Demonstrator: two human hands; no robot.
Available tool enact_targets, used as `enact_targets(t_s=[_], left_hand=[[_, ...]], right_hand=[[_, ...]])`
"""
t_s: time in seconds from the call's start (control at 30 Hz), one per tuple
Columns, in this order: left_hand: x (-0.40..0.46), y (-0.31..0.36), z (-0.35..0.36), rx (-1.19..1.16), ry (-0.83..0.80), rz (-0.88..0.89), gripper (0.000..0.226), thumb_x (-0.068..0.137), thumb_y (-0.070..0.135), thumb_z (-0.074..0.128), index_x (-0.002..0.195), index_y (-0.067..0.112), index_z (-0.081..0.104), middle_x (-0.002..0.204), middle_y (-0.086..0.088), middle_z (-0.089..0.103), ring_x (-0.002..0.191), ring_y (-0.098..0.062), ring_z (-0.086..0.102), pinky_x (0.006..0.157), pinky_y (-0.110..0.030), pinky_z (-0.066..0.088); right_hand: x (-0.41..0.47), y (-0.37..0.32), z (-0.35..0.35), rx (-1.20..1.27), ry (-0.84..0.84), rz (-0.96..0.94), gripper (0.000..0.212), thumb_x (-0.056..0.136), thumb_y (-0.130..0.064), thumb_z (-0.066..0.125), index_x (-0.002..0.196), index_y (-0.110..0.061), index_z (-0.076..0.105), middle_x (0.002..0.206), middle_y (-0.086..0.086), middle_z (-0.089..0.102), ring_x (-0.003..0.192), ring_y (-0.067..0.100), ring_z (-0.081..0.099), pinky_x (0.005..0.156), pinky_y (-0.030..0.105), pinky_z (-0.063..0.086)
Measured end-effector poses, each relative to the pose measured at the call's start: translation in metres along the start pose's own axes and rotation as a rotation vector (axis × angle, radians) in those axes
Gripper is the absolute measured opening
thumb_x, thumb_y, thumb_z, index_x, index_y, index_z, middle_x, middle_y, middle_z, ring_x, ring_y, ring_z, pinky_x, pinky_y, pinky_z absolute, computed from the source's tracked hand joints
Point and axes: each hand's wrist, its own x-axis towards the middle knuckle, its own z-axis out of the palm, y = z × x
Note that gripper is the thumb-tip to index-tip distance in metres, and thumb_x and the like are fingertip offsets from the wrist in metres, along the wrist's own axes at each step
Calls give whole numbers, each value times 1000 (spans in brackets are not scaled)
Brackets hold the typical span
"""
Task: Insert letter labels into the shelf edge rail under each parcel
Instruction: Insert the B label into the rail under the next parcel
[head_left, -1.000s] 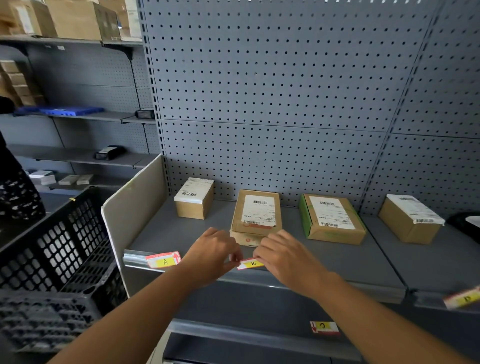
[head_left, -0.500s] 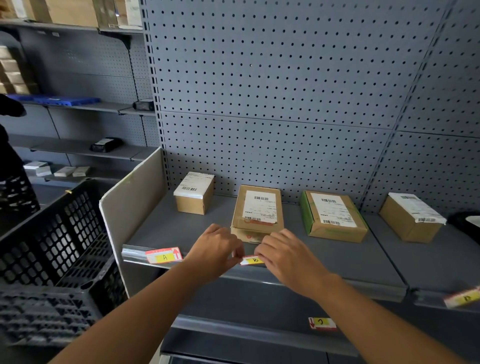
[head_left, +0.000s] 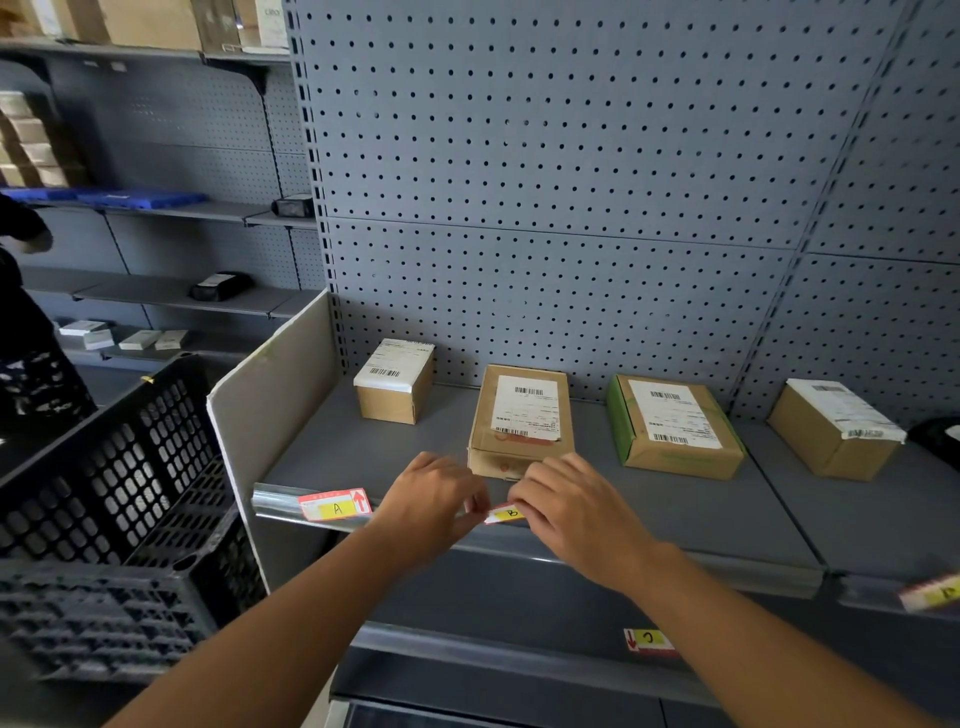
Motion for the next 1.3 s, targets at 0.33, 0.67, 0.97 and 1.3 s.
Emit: enact_targets(t_s=[0.33,0.67,0.97,1.3], left_hand=[[-6,-1,-2,2,-6,-33,5,88,34,71,89,32,66,86,17,67,83,-5,57,86,-23,32],[-7,3,3,66,-24,-43,4,87,31,72,88,32,68,87,16,67,86,-6,57,92,-28,38],[-6,-2,0,79,17,-31,2,88,33,69,87,32,68,85,16,68,85,-8,58,89,-28,39],[2,-3,-28,78,24,52,4,87,36,70,87,33,72,84,17,68,86,-5,57,94,-32,40]], right_hand=[[2,-5,3,36,6,-12,9,102,-25,56,102,-20,64,97,-6,60,89,16,54,86,34,43],[1,-8,11,-2,-40,-24,8,102,-24,54,99,-21,60,93,-5,56,86,17,50,84,35,43],[-8,-3,11,-3,-40,26,5,101,-23,56,98,-21,60,92,-7,59,84,16,50,85,34,43],[-12,-2,-1,94,42,163,11,92,-22,71,88,-20,62,86,-7,64,80,13,54,79,34,47]])
